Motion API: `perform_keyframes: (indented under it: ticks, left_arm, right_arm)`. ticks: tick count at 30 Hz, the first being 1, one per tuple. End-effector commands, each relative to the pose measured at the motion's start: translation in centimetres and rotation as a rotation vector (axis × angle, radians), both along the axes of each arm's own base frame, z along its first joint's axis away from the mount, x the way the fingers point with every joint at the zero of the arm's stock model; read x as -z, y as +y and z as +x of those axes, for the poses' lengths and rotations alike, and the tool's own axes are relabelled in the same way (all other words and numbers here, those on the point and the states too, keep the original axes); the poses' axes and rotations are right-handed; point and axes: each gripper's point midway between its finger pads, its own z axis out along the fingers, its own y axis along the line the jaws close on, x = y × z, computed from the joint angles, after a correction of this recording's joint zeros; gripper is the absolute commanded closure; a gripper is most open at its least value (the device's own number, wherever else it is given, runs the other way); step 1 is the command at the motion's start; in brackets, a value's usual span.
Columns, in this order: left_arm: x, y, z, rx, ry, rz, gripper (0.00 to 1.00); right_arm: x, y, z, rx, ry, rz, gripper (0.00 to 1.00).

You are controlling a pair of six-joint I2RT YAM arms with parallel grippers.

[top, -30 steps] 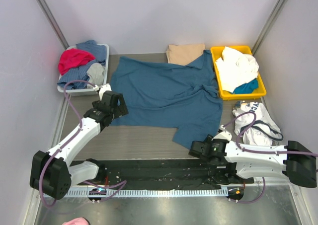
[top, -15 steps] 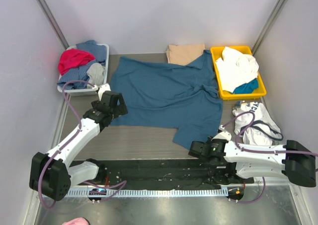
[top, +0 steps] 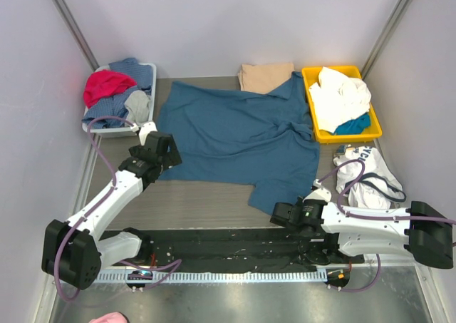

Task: Fold and stack the t-shirts
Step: Flatten the tshirt out

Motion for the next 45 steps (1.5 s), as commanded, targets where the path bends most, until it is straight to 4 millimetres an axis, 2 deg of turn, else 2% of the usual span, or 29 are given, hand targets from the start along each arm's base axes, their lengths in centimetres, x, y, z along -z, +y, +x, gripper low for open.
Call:
perform_keyframes:
  ticks: [1,4,7,8,11,14,20,32,45]
  left_arm:
    - [-0.6,0.5,0.0,-0.025,-0.025,0.013,0.0]
    - [-0.5,0.7,0.0,-0.031,-0.022,0.019,0.0]
    - [-0.6,0.6,0.0,-0.031,-0.024,0.017,0.0]
    - [-0.5,0.6,0.0,-0.031,-0.023,0.016,0.0]
    - [-0.6,0.5,0.1,-0.028,-0.024,0.01,0.0]
    - [-0.6,0.4,0.2,-0.027,-0.025,0.008,0.0]
    - [-0.6,0.4,0.0,-0.022,-0.027,0.007,0.0]
    - [-0.3,0.2,0.0,-0.014,-0.021,-0.002,0.0]
    - [-0.1,-0.2,0.1,-0.003,-0.022,-0.021,0.0]
  right_arm:
    - [-0.3,-0.4,0.3,0.003,-0.026,-0.012,0.99]
    - [-0.2,-0.5,0.2,0.006,-0.023,-0.01,0.99]
    - [-0.5,-0.4,0.2,0.001,-0.024,-0.008,0.79]
    - [-0.9,-0.3,0.3,0.0,-0.031,-0.003,0.68]
    - [-1.9,-0.2,0.6,-0.003,-0.044,-0.004,0.58]
    - [-2.9,-0.1,0.8,-0.005,-0.06,-0.005,0.54]
    - [-3.6,0.4,0.6,-0.02,-0.054,0.009,0.53]
    - [-2.6,1.0,-0.4,-0.033,-0.021,-0.015,0.53]
    - [-1.5,0.3,-1.0,-0.019,0.018,-0.064,0.53]
